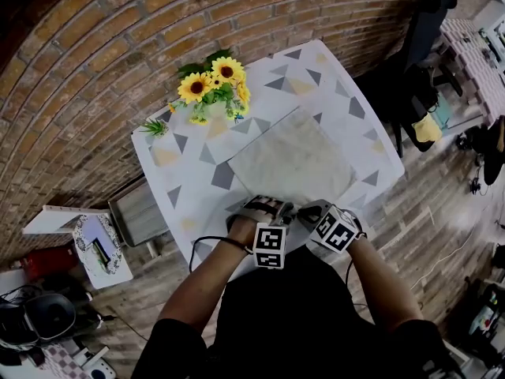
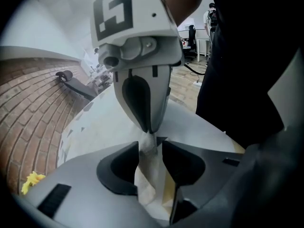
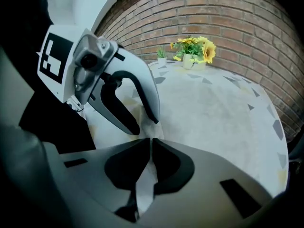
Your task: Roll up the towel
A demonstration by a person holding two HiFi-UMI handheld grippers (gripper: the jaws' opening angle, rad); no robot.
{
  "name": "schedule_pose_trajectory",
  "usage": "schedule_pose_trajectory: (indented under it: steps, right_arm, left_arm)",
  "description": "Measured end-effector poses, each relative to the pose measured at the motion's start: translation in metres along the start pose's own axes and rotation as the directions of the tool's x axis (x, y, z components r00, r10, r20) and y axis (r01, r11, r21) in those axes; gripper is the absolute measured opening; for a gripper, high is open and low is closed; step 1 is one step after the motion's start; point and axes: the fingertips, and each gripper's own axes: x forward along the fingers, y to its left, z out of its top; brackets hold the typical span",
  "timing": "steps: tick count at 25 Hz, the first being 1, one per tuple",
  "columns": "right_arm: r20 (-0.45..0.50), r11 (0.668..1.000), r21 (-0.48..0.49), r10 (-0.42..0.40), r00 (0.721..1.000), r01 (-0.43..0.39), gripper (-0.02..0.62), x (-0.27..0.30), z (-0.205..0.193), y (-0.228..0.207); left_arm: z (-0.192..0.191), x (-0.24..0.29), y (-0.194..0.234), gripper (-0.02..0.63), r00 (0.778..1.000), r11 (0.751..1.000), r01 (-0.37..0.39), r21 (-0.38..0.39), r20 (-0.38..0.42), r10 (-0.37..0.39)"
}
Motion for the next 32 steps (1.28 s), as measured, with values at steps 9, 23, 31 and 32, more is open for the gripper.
schedule_pose_trajectory:
  steps: [9, 23, 31, 32]
  right_arm:
    - [0.0, 1.0, 0.007, -0.01, 1.0, 0.01, 0.044, -0.003, 0.003, -0.015]
    - [-0.01, 0.999, -0.029, -0.028, 1.0, 0.028, 0.054, 0.005, 0.012, -0.043]
    - [0.026, 0.997, -0.01, -0.078, 0.997, 0.078, 0.089, -0.005, 0.017, -0.048]
    - [0.042, 0.995, -0.024, -0.092, 0.995, 0.093, 0.094, -0.009, 0.019, -0.047]
  left_arm:
    - [-0.007, 0.009, 0.008, 0.048, 0.994, 0.971, 0.109, -0.212, 0.033, -0.105]
    - [-0.013, 0.004, 0.039, 0.152, 0.998, 0.976, 0.055, -0.212, -0.03, -0.063]
    - [-0.015, 0.016, 0.029, 0.152, 0.994, 0.993, 0.056, -0.1, -0.086, -0.065]
    - [-0.017, 0.018, 0.03, 0.152, 0.994, 0.991, 0.061, -0.118, -0.084, -0.072]
